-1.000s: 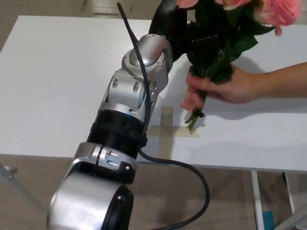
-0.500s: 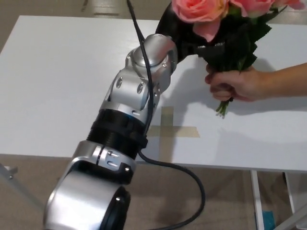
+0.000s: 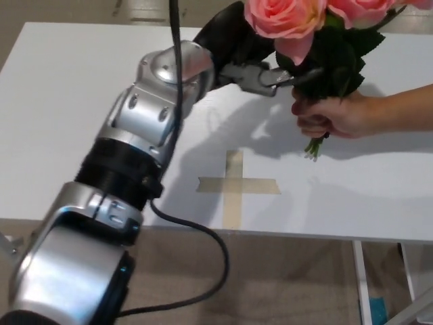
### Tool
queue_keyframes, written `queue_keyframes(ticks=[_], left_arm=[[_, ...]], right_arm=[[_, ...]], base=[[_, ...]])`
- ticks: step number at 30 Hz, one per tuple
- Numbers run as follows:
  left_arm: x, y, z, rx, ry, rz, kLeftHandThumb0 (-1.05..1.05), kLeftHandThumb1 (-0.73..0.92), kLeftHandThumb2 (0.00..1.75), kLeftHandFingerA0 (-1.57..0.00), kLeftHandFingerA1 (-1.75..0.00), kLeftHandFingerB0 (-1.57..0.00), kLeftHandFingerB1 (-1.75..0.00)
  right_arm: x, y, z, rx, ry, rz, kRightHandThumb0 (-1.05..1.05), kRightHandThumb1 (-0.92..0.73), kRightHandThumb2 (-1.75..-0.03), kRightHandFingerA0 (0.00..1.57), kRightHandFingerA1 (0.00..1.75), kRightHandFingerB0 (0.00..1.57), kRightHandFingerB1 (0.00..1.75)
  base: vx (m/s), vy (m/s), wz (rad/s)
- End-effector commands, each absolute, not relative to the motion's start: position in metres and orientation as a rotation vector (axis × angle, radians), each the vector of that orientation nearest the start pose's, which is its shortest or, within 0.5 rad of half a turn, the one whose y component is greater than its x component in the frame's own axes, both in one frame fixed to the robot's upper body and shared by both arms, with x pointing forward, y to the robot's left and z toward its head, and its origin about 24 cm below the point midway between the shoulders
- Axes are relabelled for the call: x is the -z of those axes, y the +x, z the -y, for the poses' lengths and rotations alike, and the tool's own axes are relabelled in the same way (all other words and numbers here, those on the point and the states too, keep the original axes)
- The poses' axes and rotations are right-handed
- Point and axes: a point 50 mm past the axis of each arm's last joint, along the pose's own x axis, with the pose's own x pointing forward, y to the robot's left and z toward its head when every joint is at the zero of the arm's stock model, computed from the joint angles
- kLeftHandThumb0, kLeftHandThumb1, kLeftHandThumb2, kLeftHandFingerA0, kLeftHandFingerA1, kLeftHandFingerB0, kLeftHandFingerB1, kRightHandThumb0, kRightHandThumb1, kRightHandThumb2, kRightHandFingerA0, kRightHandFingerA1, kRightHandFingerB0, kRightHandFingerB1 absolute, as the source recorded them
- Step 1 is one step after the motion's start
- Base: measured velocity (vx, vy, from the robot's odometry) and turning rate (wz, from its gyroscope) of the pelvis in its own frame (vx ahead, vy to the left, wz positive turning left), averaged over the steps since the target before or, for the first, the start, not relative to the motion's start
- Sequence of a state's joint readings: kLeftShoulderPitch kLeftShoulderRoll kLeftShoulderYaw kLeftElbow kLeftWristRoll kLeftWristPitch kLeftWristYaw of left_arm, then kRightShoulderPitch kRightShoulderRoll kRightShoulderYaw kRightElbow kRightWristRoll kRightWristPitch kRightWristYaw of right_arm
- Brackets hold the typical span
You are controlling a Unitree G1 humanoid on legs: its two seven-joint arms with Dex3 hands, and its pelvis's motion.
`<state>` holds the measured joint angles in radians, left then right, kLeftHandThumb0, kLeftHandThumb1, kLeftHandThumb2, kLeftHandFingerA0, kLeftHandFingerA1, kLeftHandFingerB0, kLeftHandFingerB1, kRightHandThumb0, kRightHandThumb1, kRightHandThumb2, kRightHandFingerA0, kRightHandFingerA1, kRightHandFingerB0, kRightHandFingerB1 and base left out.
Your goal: Use the left hand to pick up the rose and passes it to a human.
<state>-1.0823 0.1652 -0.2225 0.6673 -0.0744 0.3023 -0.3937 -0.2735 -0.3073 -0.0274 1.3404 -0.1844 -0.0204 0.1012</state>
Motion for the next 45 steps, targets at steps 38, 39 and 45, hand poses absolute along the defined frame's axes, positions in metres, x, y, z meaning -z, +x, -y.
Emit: queue_keyframes(ticks=[38,39,45], left_arm=[[-0.133,0.213,-0.211,0.702,0.437,0.254,-0.29,0.16,0.80,-0.07,-0.50,-0.07,-0.49],[-0.127,0.199,-0.212,0.711,0.426,0.239,-0.29,0.16,0.80,-0.08,-0.50,-0.07,-0.49],[-0.112,0.161,-0.222,0.739,0.406,0.160,-0.28,0.16,0.81,-0.10,-0.51,-0.09,-0.50]], right_arm=[[0.138,0.138,0.274,0.017,-0.396,-1.176,-0.42,-0.65,-0.60,0.65,0.45,0.59,0.42],[0.138,0.137,0.276,0.018,-0.395,-1.178,-0.42,-0.65,-0.60,0.65,0.45,0.58,0.42],[0.143,0.128,0.269,-0.004,-0.394,-1.205,-0.42,-0.65,-0.60,0.65,0.45,0.57,0.42]], base=[[0.00,0.000,0.00],[0.00,0.000,0.00],[0.00,0.000,0.00]])
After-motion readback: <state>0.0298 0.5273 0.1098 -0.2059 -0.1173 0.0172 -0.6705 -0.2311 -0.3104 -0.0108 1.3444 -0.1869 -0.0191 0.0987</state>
